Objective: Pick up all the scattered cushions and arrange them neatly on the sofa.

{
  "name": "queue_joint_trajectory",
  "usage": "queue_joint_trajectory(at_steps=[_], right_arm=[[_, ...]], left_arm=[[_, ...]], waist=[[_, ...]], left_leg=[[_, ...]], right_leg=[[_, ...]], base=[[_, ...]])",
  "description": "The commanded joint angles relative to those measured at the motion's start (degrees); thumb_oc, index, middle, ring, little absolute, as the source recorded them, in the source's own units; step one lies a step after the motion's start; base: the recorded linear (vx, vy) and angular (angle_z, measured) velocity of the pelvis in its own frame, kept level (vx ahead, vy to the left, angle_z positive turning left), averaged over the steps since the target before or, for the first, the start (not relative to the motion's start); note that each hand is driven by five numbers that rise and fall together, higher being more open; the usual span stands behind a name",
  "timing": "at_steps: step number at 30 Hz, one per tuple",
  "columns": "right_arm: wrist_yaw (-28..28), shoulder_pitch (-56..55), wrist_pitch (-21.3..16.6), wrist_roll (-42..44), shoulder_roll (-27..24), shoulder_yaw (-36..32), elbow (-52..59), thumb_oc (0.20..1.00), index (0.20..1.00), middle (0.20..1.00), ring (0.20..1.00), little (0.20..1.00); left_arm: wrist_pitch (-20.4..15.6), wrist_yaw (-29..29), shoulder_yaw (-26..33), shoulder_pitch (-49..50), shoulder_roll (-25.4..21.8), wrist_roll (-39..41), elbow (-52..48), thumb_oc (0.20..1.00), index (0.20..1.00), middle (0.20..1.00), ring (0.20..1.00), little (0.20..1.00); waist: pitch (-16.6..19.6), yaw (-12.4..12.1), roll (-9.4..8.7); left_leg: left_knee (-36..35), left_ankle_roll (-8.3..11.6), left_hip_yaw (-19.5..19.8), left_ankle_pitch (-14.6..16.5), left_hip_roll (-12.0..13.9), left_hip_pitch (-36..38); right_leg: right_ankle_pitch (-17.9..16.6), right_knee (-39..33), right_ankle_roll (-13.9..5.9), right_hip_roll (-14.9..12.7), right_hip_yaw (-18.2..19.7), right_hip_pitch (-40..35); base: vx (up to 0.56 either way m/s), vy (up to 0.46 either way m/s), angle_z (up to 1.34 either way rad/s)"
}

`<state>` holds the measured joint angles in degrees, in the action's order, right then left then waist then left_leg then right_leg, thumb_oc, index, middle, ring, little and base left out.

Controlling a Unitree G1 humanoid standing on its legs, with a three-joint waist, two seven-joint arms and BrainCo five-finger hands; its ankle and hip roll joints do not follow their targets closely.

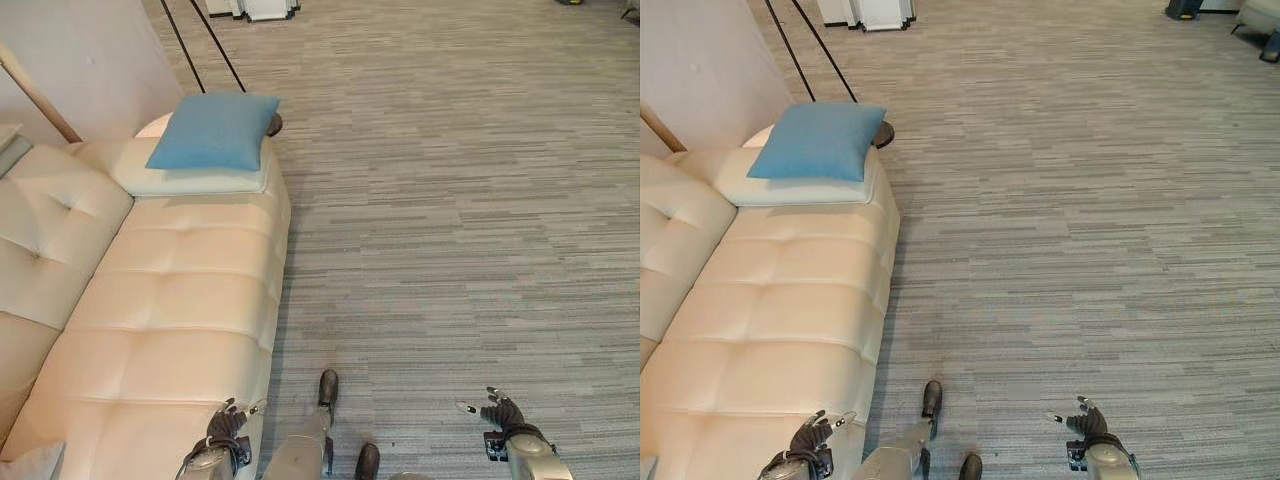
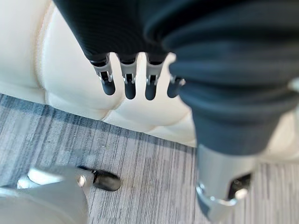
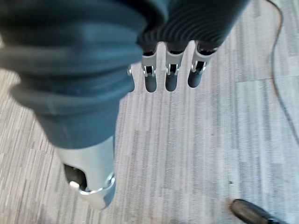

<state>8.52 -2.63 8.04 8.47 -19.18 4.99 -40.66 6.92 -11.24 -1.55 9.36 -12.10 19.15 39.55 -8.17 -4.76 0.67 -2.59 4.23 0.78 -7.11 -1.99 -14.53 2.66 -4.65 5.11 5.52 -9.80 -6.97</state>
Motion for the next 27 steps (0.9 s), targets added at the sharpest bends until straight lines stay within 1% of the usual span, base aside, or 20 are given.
queue_joint_trajectory(at_steps=[1, 2, 3, 4, 5, 6, 8, 9, 11, 12, 15, 16, 18, 21, 22, 23, 24, 25, 26, 27], right_arm=[[-0.76, 0.50, -1.20, -0.14, 0.83, -0.66, 2.95, 1.000, 1.000, 1.000, 1.000, 1.000], [-0.76, 0.50, -1.20, -0.14, 0.83, -0.66, 2.95, 1.000, 1.000, 1.000, 1.000, 1.000], [-1.04, 0.54, -1.62, 1.17, 1.82, -0.74, 2.07, 1.000, 1.000, 1.000, 1.000, 1.000], [-1.07, 0.47, -1.51, 1.21, 2.05, -0.72, 1.88, 1.000, 1.000, 1.000, 1.000, 1.000], [-0.99, 0.19, -1.46, 1.28, 2.29, -0.76, 1.47, 1.000, 1.000, 1.000, 1.000, 1.000], [-0.86, -0.33, -1.43, 1.91, 2.82, -1.46, 1.00, 1.000, 1.000, 1.000, 1.000, 1.000], [-0.79, -0.84, -1.18, 2.20, 3.01, -1.89, 0.41, 1.000, 1.000, 1.000, 1.000, 1.000], [-0.63, -1.24, -1.16, 2.82, 3.14, -2.37, -0.10, 1.000, 1.000, 1.000, 1.000, 1.000], [-0.42, -1.61, -1.22, 3.72, 3.44, -2.86, -1.60, 1.000, 1.000, 1.000, 1.000, 1.000], [-0.08, -1.74, -1.21, 4.08, 3.54, -3.35, -2.40, 1.000, 1.000, 1.000, 1.000, 1.000], [0.33, -2.04, -1.32, 4.68, 3.70, -4.72, -4.10, 1.000, 1.000, 1.000, 1.000, 1.000], [0.52, -1.89, -0.91, 4.48, 3.47, -5.42, -4.22, 1.000, 1.000, 1.000, 1.000, 1.000], [0.53, -2.26, -0.85, 4.30, 3.36, -5.77, -4.28, 1.000, 1.000, 1.000, 1.000, 1.000], [0.00, -3.11, -1.27, 4.91, 3.25, -5.70, -4.83, 1.000, 1.000, 1.000, 1.000, 1.000], [-0.24, -2.84, -1.59, 5.37, 2.69, -5.46, -5.08, 1.000, 1.000, 1.000, 1.000, 1.000], [-0.25, -2.84, -1.60, 5.37, 2.68, -5.46, -5.09, 1.000, 1.000, 1.000, 1.000, 1.000], [-0.39, -2.70, -1.88, 5.80, 2.47, -5.20, -4.95, 1.000, 1.000, 1.000, 1.000, 1.000], [-0.39, -2.68, -1.89, 5.81, 2.49, -5.20, -4.96, 1.000, 1.000, 1.000, 1.000, 1.000], [-0.58, -2.40, -2.09, 6.21, 1.97, -4.64, -4.93, 1.000, 1.000, 1.000, 1.000, 1.000], [-0.41, -2.30, -2.17, 6.45, 1.85, -4.52, -4.71, 1.000, 1.000, 1.000, 1.000, 1.000]], left_arm=[[-1.33, 0.09, -0.33, -1.52, -3.15, -0.94, -3.75, 1.000, 1.000, 1.000, 1.000, 1.000], [-1.33, 0.09, -0.33, -1.51, -3.14, -0.94, -3.75, 1.000, 1.000, 1.000, 1.000, 1.000], [-1.10, 0.27, -0.70, -1.81, -3.94, -1.16, -4.11, 1.000, 1.000, 1.000, 1.000, 1.000], [-0.99, 0.22, -0.72, -2.11, -4.05, -0.76, -3.90, 1.000, 1.000, 1.000, 1.000, 1.000], [-0.94, 0.26, -0.86, -2.36, -4.06, -0.63, -3.64, 1.000, 1.000, 1.000, 1.000, 1.000], [-0.88, 0.20, -0.98, -2.71, -4.08, -0.59, -4.02, 1.000, 1.000, 1.000, 1.000, 1.000], [-0.89, 0.18, -1.06, -3.05, -4.19, -0.34, -4.30, 1.000, 1.000, 1.000, 1.000, 1.000], [-0.94, 0.21, -1.14, -3.37, -4.07, -0.40, -4.20, 1.000, 1.000, 1.000, 1.000, 1.000], [-0.95, 0.21, -1.08, -4.21, -4.03, -0.32, -3.47, 1.000, 1.000, 1.000, 1.000, 1.000], [-0.99, 0.21, -0.87, -4.38, -3.88, -0.62, -3.02, 1.000, 1.000, 1.000, 1.000, 1.000], [-1.23, 0.63, 0.35, -5.16, -4.00, -1.56, -1.71, 1.000, 1.000, 1.000, 1.000, 1.000], [-1.51, 0.98, 0.74, -5.26, -4.06, -1.81, -2.03, 1.000, 1.000, 1.000, 1.000, 1.000], [-1.56, 1.06, 0.63, -5.27, -4.05, -1.98, -2.08, 1.000, 1.000, 1.000, 1.000, 1.000], [-1.47, 1.17, 0.31, -4.53, -2.98, -1.72, -1.48, 1.000, 1.000, 1.000, 1.000, 1.000], [-1.45, 1.47, 0.17, -4.31, -2.42, 0.04, -0.89, 1.000, 1.000, 1.000, 1.000, 1.000], [-1.45, 1.46, 0.16, -4.30, -2.41, 0.05, -0.89, 1.000, 1.000, 1.000, 1.000, 1.000], [-1.52, 1.65, -0.08, -4.27, -2.32, 0.41, -0.65, 1.000, 1.000, 1.000, 1.000, 1.000], [-1.52, 1.65, -0.08, -4.29, -2.34, 0.41, -0.64, 1.000, 1.000, 1.000, 1.000, 1.000], [-1.33, 1.87, -0.87, -4.51, -2.21, 0.94, -0.14, 1.000, 1.000, 1.000, 1.000, 1.000], [-1.28, 1.83, -1.15, -4.82, -2.19, 1.14, 0.16, 1.000, 1.000, 1.000, 1.000, 1.000]], waist=[[2.46, -0.25, -3.75], [2.50, -0.24, -3.75], [1.28, 0.22, -4.49], [0.50, 0.62, -4.30], [-0.01, 1.03, -3.86], [-0.69, 1.92, -3.06], [-2.00, 2.42, -1.58], [-2.56, 2.95, -0.40], [-3.36, 3.52, 0.43], [-3.53, 3.61, 0.65], [-3.27, 4.00, -0.16], [-2.65, 4.26, -0.29], [-2.29, 4.68, -0.10], [-0.51, 5.11, 0.48], [0.30, 5.02, 1.04], [0.34, 5.13, 1.08], [0.21, 5.10, 1.15], [0.30, 5.12, 1.06], [-0.29, 4.74, 0.73], [-0.82, 4.53, 0.55]], left_leg=[[-2.41, -4.89, -3.14, 0.11, -3.50, 3.50], [-2.41, -4.89, -3.14, 0.10, -3.49, 3.46], [-1.59, -7.32, -4.87, 3.67, -4.59, 6.26], [-1.54, -8.06, -5.49, 4.63, -4.78, 7.97], [-1.87, -8.71, -6.08, 5.43, -4.77, 9.79], [-1.84, -9.40, -6.24, 6.99, -4.70, 11.83], [-2.41, -9.75, -5.70, 7.94, -4.01, 15.00], [-2.41, -9.42, -5.11, 8.48, -3.34, 16.26], [-2.41, -8.92, -4.45, 9.67, -2.69, 18.53], [-2.41, -8.46, -4.24, 10.55, -2.59, 19.74], [-2.41, -6.82, -3.29, 13.09, -2.72, 23.88], [-2.41, -6.11, -2.51, 14.08, -2.54, 25.59], [-2.31, -5.99, -1.79, 14.19, -2.23, 26.86], [3.08, -4.89, -1.06, 14.07, -0.84, 27.98], [10.68, -2.97, -0.88, 10.30, 0.48, 26.33], [10.95, -2.94, -0.76, 10.44, 0.52, 26.15], [16.05, -2.13, -0.54, 8.27, 0.82, 24.49], [16.23, -2.16, -0.53, 8.26, 0.73, 24.23], [25.70, -1.27, -0.55, 4.55, 0.77, 19.57], [30.31, -0.97, -0.65, 3.39, 0.86, 17.22]], right_leg=[[4.74, 13.79, -11.98, -9.64, -0.01, -6.07], [4.75, 13.81, -11.97, -9.63, -0.01, -6.02], [-4.68, 29.72, -14.91, -12.39, 0.68, 0.60], [-7.78, 35.29, -15.56, -13.63, 0.19, 3.27], [-9.28, 39.20, -15.12, -14.94, -0.48, 5.40], [-9.69, 41.70, -13.98, -15.47, -0.70, 7.83], [-4.43, 43.14, -12.37, -14.89, -0.95, 13.26], [-0.62, 39.07, -11.39, -13.36, -1.22, 16.16], [1.76, 31.96, -10.89, -12.03, -2.39, 18.19], [0.81, 23.47, -11.32, -10.84, -2.54, 18.68], [-5.82, -0.35, -14.24, -7.24, 0.60, 18.34], [-6.01, -0.35, -15.12, -7.29, 1.10, 19.93], [-7.13, -0.35, -14.93, -7.25, 1.19, 19.06], [-7.47, 2.72, -12.99, -7.15, 0.29, 16.40], [-5.70, 4.08, -11.43, -6.72, -0.54, 14.66], [-5.65, 4.14, -11.41, -6.72, -0.66, 14.70], [-4.84, 4.21, -10.77, -6.42, -0.89, 13.46], [-4.95, 4.12, -10.77, -6.50, -0.89, 13.58], [-3.04, 3.52, -9.24, -6.04, -1.02, 10.60], [-2.06, 3.39, -8.41, -5.80, -1.07, 9.28]], base=[[0.70, 0.201, -0.21], [0.74, 0.258, -0.24], [0.45, 0.206, -0.27], [0.57, 0.275, -0.35], [0.43, 0.222, -0.28], [0.41, 0.199, -0.06], [0.37, 0.131, 0.14], [0.37, 0.061, 0.25], [0.40, -0.004, 0.28], [0.45, -0.073, 0.18], [0.60, -0.148, 0.25], [0.57, -0.141, 0.31], [0.48, -0.115, 0.49], [0.70, -0.203, 0.50], [0.59, -0.212, 0.38], [0.55, -0.219, 0.25], [0.16, -0.076, 0.21], [0.43, -0.203, 0.14], [0.39, -0.188, 0.12], [0.52, -0.236, 0.15]])
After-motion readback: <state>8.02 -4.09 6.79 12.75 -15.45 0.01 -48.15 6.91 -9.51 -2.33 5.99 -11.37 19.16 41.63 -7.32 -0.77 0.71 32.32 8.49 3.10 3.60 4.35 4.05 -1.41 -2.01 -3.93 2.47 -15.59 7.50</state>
